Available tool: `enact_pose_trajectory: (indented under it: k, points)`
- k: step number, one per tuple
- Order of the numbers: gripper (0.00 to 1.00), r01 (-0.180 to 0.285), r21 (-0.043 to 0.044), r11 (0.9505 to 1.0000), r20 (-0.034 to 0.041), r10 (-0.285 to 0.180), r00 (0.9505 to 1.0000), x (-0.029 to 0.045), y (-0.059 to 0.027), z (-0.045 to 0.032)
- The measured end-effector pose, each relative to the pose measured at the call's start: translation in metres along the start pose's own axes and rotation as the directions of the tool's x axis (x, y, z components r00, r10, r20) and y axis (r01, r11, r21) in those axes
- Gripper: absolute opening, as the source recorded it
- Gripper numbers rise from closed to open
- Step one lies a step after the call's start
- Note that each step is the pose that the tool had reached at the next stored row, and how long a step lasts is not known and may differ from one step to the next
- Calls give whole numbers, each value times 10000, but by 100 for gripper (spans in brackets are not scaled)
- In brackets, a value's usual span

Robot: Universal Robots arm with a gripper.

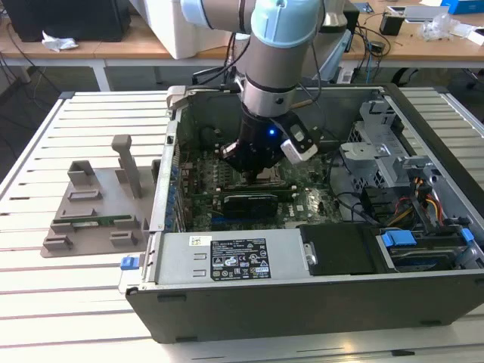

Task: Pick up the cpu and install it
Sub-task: 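Install the second cpu locking lever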

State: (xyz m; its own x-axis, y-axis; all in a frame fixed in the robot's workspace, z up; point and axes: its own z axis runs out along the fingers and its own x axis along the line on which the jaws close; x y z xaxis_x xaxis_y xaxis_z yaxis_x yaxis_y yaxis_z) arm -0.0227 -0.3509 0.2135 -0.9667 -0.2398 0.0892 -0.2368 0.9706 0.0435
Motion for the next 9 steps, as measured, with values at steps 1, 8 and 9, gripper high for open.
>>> enact_pose_trajectory:
  k: [1, 8, 9]
  points:
    - [11, -5, 42, 10000, -39, 6, 10000, -128, 143, -1]
    - [11, -17, 144, 9999, -82, 18, 10000, -175, 274, -443]
    - [11, -17, 144, 9999, -83, 18, 10000, -172, 277, -486]
